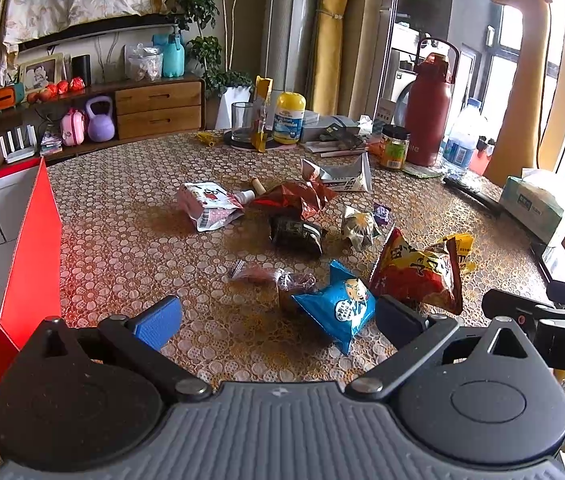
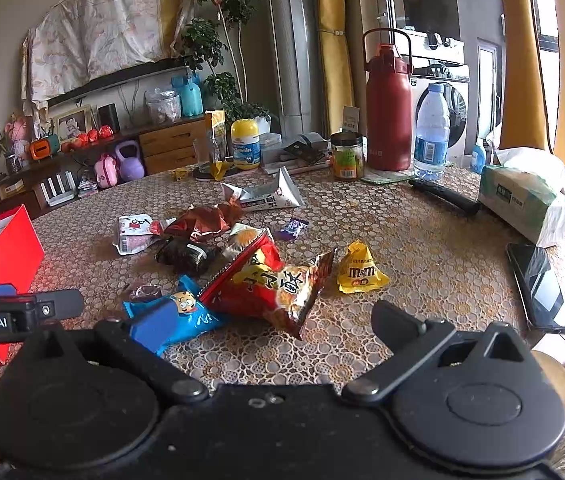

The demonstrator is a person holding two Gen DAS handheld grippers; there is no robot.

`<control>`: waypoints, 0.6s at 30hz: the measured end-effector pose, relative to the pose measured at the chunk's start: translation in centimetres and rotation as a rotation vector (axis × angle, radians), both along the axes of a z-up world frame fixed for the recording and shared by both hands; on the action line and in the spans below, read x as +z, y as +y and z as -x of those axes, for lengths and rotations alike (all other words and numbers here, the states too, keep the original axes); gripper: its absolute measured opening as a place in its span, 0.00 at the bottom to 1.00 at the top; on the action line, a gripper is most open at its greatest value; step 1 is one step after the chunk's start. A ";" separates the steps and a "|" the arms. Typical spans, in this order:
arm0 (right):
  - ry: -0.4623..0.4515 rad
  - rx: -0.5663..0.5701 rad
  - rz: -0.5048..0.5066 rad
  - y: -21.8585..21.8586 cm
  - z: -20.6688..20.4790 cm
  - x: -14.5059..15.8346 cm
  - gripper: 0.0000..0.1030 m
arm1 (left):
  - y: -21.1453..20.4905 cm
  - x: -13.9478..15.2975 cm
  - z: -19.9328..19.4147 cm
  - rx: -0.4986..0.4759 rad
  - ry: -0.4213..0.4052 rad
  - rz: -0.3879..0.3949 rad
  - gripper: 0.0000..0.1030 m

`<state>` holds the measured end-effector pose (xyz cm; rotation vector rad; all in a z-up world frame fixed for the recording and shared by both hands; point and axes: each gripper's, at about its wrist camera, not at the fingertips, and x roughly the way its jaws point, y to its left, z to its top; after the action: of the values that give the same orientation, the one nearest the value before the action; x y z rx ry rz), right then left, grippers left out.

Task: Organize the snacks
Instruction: 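Grasp the blue cookie bag with the left tool while the right grasps the red chip bag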

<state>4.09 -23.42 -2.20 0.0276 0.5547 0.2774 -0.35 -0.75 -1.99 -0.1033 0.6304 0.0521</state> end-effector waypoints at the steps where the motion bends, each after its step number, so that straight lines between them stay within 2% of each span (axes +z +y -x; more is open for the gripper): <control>1: 0.002 -0.001 0.000 -0.1 0.0 0.0 1.00 | -0.1 -0.1 0.0 -0.002 0.001 -0.002 1.00; 9: 0.019 -0.006 -0.006 -0.4 -0.3 -0.4 1.00 | -1.4 -0.6 -0.9 -0.061 -0.001 -0.035 1.00; 18: 0.035 -0.022 -0.021 -1.3 -1.1 -0.9 1.00 | -2.6 -2.0 -3.3 -0.110 0.036 -0.042 1.00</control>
<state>5.17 -24.68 -3.15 0.0590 0.5863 0.2617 2.98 -3.31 -3.95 -0.0268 0.6696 -0.0386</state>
